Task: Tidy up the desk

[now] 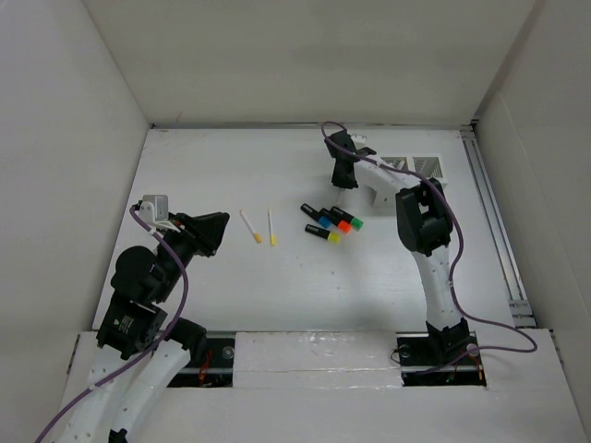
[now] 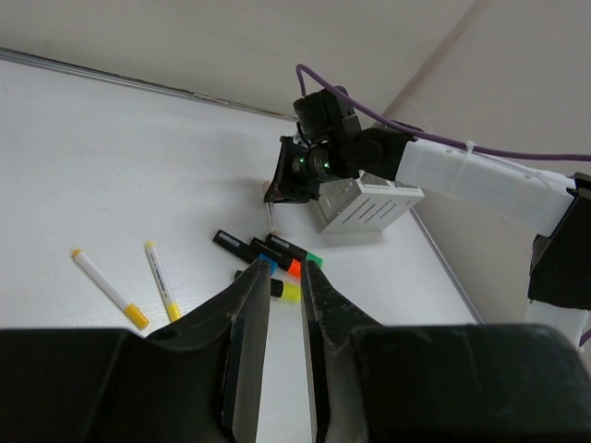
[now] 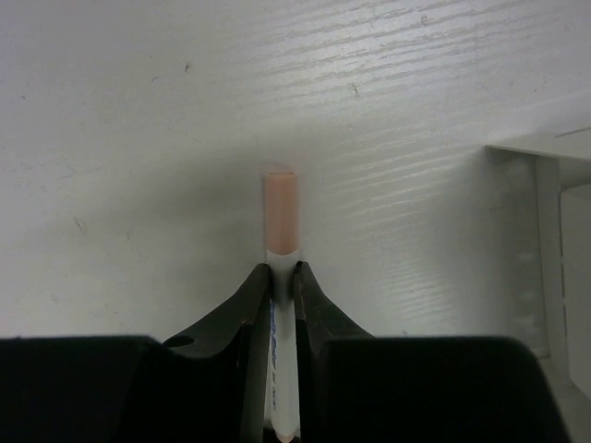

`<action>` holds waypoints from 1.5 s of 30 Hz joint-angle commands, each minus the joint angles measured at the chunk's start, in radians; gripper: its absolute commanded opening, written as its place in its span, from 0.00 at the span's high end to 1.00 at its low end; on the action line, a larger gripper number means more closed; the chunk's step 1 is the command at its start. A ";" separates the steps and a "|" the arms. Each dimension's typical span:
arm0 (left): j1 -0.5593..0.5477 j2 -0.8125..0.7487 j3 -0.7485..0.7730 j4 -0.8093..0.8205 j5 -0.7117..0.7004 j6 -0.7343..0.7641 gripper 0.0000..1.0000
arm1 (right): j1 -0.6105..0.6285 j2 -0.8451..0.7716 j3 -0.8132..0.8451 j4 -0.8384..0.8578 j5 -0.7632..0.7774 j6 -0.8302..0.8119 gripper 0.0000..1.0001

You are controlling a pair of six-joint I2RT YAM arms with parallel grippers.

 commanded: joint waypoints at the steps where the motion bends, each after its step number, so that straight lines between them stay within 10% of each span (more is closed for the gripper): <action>1: -0.004 0.000 0.019 0.040 0.013 0.010 0.83 | -0.006 0.014 0.044 -0.023 0.007 0.002 0.86; 5: -0.004 -0.002 0.019 0.039 0.011 0.010 0.83 | -0.006 -0.030 0.003 0.038 0.025 0.016 1.00; 21: -0.004 -0.010 0.019 0.036 0.010 0.010 0.83 | 0.013 -0.438 -0.333 0.393 0.068 0.050 1.00; 35: -0.004 -0.010 0.021 0.034 0.010 0.010 0.84 | -0.124 -0.570 -0.419 0.447 0.416 0.070 1.00; 45: -0.004 -0.008 0.019 0.037 0.014 0.010 0.84 | -0.067 -0.607 -0.508 0.525 0.249 0.093 1.00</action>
